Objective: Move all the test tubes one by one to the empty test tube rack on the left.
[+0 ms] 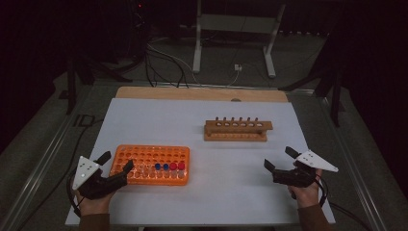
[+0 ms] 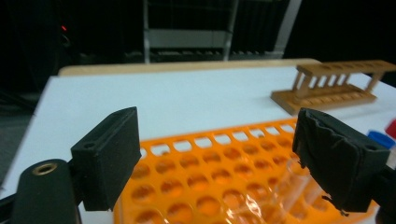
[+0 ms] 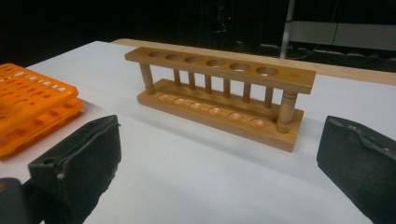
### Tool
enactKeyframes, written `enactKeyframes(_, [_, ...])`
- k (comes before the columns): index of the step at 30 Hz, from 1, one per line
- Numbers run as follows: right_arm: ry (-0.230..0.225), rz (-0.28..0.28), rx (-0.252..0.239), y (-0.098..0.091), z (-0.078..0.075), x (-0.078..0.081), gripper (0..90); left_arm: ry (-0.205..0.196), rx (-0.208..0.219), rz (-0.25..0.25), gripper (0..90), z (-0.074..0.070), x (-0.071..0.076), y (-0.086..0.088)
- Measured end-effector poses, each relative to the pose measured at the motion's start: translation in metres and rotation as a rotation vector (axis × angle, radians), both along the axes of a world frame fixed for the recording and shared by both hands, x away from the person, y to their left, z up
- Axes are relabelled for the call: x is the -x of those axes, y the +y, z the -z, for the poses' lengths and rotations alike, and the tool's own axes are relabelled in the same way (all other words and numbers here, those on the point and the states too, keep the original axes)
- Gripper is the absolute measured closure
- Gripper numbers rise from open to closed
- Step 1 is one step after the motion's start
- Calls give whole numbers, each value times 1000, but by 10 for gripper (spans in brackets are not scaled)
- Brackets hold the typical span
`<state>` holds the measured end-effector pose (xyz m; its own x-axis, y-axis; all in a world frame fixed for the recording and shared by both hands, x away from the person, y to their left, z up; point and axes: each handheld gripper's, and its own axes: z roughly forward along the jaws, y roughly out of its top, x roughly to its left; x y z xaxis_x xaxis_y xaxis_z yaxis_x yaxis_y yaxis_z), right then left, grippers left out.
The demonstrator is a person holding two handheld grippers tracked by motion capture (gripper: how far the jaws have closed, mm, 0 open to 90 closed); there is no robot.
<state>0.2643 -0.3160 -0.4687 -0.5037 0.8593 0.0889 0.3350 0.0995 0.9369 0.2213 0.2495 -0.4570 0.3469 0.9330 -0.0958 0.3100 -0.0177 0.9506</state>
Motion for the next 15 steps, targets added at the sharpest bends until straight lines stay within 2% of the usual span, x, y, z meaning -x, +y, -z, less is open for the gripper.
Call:
enactKeyframes(6, [-10,6,0,-2,1,2,1,-25,14,-34,15,-3,-2,4])
enactKeyframes(15, [-9,8,34,1,4,1,1,-9,9,-24,4,0,-4,4])
